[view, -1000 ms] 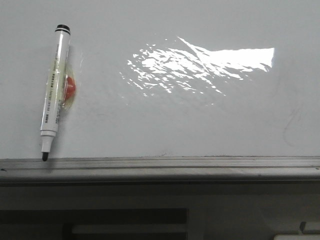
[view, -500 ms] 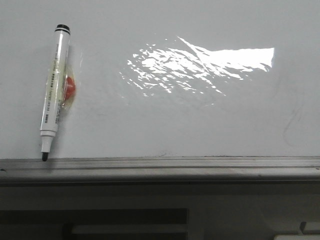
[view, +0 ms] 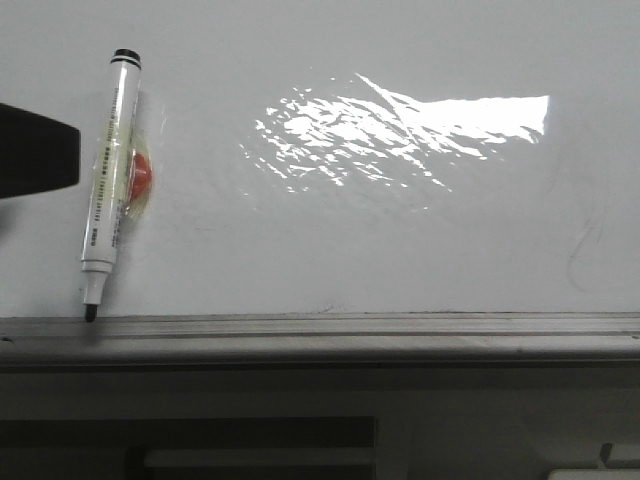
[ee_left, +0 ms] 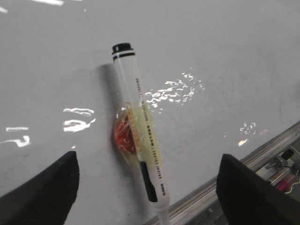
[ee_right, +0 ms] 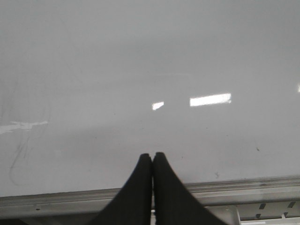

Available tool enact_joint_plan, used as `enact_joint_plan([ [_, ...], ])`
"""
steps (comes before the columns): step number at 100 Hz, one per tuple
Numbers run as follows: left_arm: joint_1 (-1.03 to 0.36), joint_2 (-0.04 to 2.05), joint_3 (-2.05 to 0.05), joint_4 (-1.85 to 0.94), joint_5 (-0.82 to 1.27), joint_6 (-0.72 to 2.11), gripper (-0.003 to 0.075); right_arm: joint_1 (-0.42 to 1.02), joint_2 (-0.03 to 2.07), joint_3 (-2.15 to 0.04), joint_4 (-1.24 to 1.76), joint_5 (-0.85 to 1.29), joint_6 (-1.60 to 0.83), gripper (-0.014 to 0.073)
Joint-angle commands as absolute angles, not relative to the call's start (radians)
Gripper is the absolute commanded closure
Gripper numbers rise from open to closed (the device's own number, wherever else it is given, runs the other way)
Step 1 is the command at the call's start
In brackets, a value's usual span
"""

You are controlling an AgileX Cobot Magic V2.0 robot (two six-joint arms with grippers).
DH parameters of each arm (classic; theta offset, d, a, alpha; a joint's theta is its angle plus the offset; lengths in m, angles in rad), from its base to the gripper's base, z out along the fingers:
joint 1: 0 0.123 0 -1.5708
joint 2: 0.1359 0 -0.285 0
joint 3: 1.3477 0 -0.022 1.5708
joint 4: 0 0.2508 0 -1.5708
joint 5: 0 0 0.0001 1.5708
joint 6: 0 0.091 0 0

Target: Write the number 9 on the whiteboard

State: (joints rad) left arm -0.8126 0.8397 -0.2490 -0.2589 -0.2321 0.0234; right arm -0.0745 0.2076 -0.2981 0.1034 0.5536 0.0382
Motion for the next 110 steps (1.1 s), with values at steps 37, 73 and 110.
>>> enact_joint_plan([
  [37, -0.894, 0.973, -0.284, -0.298, -0.389, -0.069, 0.0176, -0.075, 0.226, -0.323, 0.101, 0.473, 0.034, 0.0655],
  [73, -0.899, 1.099, -0.284, -0.314, -0.465, -0.067, 0.0293, -0.036, 0.226, -0.323, 0.101, 0.455, 0.034, 0.0655],
  [110, -0.899, 1.119, -0.284, -0.329, -0.465, -0.067, 0.0740, 0.207, 0.237, -0.323, 0.099, 0.446, 0.034, 0.0655],
])
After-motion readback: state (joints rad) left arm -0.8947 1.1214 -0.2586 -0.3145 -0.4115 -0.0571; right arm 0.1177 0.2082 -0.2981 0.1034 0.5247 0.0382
